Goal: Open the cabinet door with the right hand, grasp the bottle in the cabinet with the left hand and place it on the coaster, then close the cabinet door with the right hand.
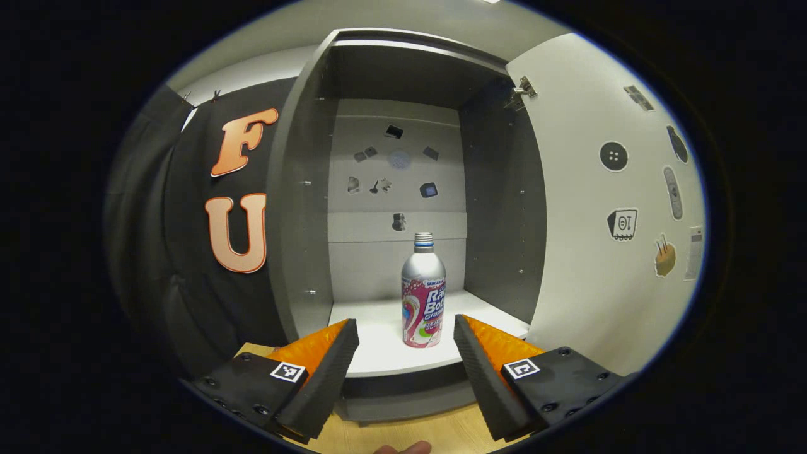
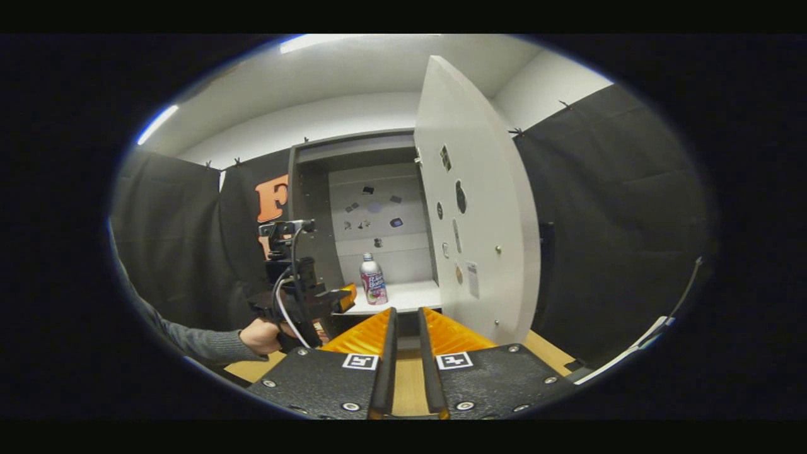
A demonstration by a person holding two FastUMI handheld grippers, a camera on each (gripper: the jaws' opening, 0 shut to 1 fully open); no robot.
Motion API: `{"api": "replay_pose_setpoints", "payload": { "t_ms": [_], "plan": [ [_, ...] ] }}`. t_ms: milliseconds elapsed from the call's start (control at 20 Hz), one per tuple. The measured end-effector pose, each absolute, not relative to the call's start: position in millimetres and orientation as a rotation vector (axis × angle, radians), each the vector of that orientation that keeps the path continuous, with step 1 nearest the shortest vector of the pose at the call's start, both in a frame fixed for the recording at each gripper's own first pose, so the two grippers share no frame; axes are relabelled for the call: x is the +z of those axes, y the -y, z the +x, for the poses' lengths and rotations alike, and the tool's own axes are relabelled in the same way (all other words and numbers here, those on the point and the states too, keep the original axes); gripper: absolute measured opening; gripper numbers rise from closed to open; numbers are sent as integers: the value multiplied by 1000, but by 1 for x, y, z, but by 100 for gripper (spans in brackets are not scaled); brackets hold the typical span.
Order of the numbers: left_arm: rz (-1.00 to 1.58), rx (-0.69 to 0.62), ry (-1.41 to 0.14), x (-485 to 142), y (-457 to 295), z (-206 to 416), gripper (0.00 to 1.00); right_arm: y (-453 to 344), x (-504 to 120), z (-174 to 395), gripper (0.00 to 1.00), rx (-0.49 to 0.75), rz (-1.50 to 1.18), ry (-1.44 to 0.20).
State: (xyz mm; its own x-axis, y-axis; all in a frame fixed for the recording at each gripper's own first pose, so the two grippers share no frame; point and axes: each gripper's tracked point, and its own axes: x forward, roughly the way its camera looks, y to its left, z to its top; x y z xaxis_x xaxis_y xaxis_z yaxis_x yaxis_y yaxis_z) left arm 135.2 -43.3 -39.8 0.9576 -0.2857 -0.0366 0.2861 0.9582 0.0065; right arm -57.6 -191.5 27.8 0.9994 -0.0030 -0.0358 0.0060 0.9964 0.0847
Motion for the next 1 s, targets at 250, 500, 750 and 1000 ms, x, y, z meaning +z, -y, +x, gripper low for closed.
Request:
{"api": "replay_pose_setpoints", "payload": {
  "t_ms": [250,500,750,1000],
  "plan": [
    [10,-316,-17,-38,53,149,98,186,18,-28,34,-24,93,-66],
    [-1,-330,-29,-43,62,163,99,189,4,-12,51,-53,108,-120],
    [1,-330,-44,-54,76,202,99,195,-4,-3,52,-88,116,-146],
    [6,-321,-46,-61,83,218,98,198,-12,-3,53,-107,112,-173]
  ]
}}
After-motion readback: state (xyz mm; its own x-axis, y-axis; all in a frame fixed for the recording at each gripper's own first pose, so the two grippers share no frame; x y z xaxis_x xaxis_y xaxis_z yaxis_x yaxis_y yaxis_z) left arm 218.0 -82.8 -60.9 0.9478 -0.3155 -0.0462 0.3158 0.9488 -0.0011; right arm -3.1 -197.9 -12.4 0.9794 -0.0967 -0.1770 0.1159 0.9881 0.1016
